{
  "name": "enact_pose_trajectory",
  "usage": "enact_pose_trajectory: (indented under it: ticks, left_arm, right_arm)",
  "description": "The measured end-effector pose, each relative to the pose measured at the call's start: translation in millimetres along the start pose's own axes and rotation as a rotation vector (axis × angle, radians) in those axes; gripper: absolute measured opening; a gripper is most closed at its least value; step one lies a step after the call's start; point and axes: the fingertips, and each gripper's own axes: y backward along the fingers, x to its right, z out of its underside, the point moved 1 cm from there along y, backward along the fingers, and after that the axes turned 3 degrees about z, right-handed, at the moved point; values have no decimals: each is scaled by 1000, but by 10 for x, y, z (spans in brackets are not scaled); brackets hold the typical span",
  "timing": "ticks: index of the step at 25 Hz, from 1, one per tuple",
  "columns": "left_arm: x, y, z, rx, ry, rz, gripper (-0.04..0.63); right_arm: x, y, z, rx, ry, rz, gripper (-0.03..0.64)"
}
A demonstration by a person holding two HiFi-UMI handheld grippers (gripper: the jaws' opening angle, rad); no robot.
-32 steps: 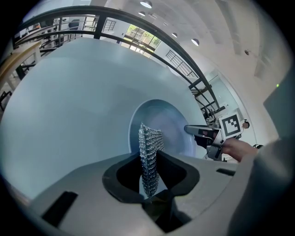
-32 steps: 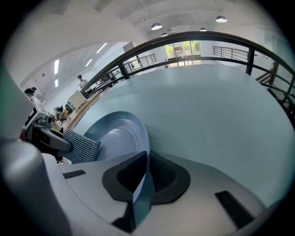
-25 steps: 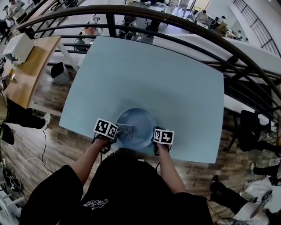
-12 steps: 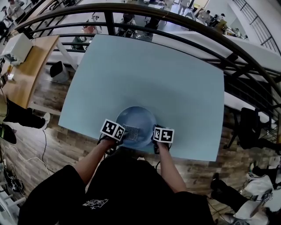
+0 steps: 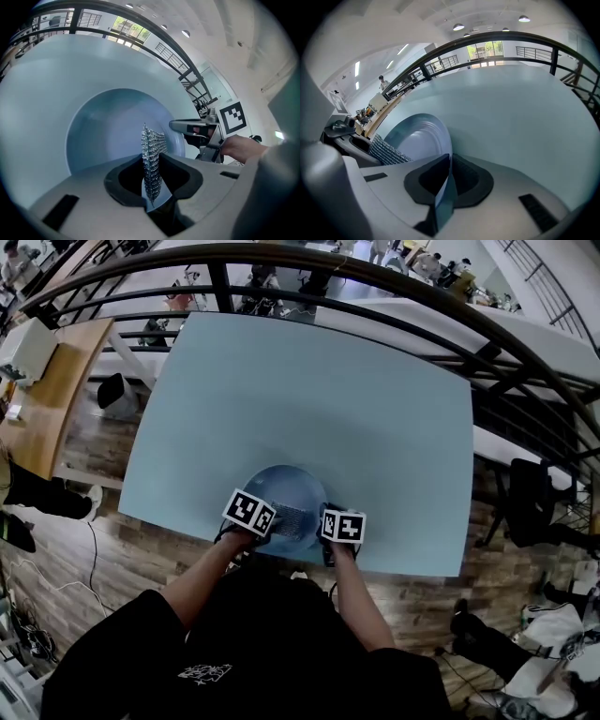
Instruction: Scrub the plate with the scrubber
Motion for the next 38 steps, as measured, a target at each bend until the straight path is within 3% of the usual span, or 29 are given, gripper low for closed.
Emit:
enact_pose_trajectory:
  ticks: [9, 16, 27, 38]
  left_arm:
    - [29, -89, -271, 11, -35, 14, 98]
    - [-109, -16, -506, 66, -18, -5, 98]
    - [-531, 346, -548, 160, 75, -66, 100]
    - [-677, 563, -272, 239, 161, -105, 100]
  right_arm:
    - [6, 26, 26, 2, -14, 4, 20]
    - [32, 40, 28, 6, -22, 10, 20]
    - [31, 36, 7, 13, -15, 12, 20]
    - [0, 25, -10, 15, 29, -4, 20]
